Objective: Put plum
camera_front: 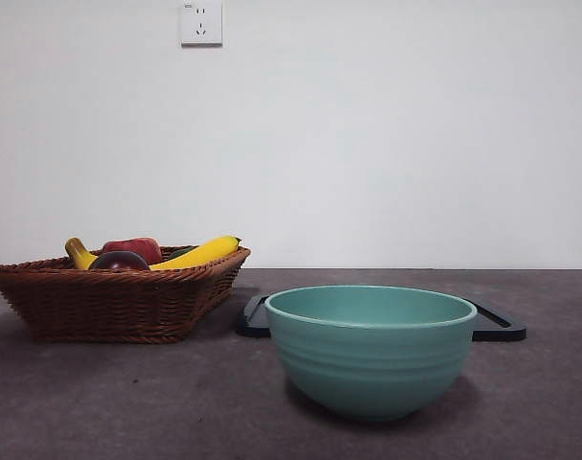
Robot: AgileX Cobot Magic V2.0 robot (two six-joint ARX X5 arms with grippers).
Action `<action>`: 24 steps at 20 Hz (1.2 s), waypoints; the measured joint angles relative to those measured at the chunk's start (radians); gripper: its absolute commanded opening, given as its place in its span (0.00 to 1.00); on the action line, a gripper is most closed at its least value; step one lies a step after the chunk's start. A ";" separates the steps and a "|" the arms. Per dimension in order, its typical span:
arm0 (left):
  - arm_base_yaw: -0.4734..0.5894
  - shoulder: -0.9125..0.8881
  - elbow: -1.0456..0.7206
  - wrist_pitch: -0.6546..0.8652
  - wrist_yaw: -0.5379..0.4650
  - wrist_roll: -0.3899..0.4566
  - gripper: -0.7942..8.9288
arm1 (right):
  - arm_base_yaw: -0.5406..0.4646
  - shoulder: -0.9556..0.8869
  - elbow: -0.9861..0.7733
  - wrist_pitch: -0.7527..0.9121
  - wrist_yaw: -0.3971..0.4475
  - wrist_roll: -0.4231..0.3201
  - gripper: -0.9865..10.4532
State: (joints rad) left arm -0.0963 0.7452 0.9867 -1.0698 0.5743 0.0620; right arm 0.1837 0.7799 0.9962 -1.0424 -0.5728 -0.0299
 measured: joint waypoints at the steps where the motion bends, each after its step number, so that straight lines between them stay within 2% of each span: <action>1: 0.000 0.000 0.000 0.000 0.000 0.000 0.53 | 0.000 0.000 0.000 0.000 0.000 0.000 0.43; 5: 0.000 0.000 0.000 0.000 0.000 -0.020 0.60 | 0.000 0.000 0.000 0.000 0.000 0.000 0.44; 16: 0.000 0.034 0.006 0.030 -0.008 -0.047 0.60 | 0.000 0.000 0.000 0.000 0.000 0.000 0.44; 20: -0.024 0.148 0.064 0.085 -0.073 -0.063 0.59 | 0.000 0.000 0.000 0.001 0.000 0.001 0.44; 24: -0.079 0.318 0.183 0.113 -0.196 -0.076 0.59 | 0.000 0.000 0.000 0.001 0.000 0.001 0.44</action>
State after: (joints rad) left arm -0.1749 1.0630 1.1694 -0.9565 0.3779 -0.0135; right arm 0.1837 0.7799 0.9962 -1.0412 -0.5728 -0.0292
